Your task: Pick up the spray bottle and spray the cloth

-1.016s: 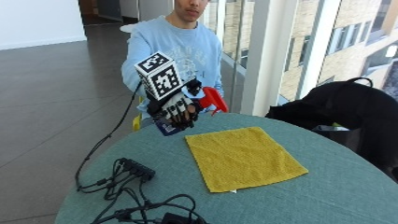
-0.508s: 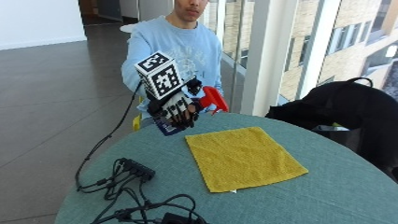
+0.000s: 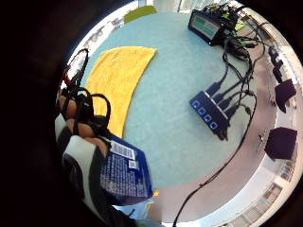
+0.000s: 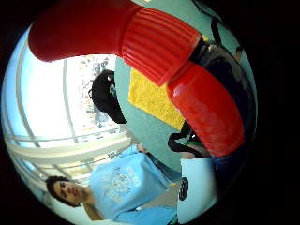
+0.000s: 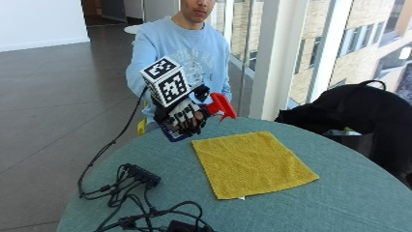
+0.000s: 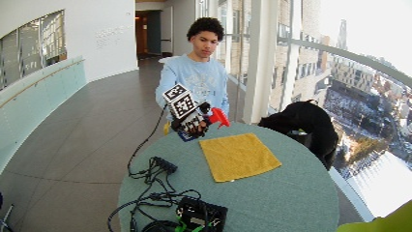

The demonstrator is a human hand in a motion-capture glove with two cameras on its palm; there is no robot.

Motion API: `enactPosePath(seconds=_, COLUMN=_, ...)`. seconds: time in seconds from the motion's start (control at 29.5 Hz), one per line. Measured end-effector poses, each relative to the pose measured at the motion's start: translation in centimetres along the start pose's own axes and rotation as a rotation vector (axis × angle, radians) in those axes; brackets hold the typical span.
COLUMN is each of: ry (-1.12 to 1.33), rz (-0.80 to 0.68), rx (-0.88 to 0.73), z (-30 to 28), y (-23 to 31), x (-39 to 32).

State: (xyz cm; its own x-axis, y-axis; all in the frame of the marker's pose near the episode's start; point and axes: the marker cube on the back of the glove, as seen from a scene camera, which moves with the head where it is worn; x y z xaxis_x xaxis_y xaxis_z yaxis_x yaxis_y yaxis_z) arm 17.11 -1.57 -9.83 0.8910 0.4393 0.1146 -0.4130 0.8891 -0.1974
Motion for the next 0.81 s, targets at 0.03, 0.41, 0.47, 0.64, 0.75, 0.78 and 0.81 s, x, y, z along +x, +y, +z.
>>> enactPosePath(seconds=0.03, ry=0.000, rz=-0.002, rx=-0.002, z=0.1, y=0.0, x=0.0)
enactPosePath(seconds=0.41, ry=-0.114, rz=-0.117, rx=0.078, z=1.4, y=-1.0, x=-3.8)
enactPosePath(seconds=0.47, ry=-0.175, rz=-0.164, rx=0.128, z=1.9, y=-1.6, x=-5.7)
enactPosePath(seconds=0.64, ry=-0.306, rz=-0.264, rx=0.214, z=3.2, y=-3.0, x=-10.2)
enactPosePath(seconds=0.75, ry=-0.409, rz=-0.317, rx=0.252, z=4.4, y=-4.2, x=-13.8)
enactPosePath(seconds=0.78, ry=-0.443, rz=-0.333, rx=0.260, z=4.8, y=-4.6, x=-15.0)
enactPosePath(seconds=0.81, ry=-0.474, rz=-0.347, rx=0.266, z=5.3, y=-5.1, x=-16.3)
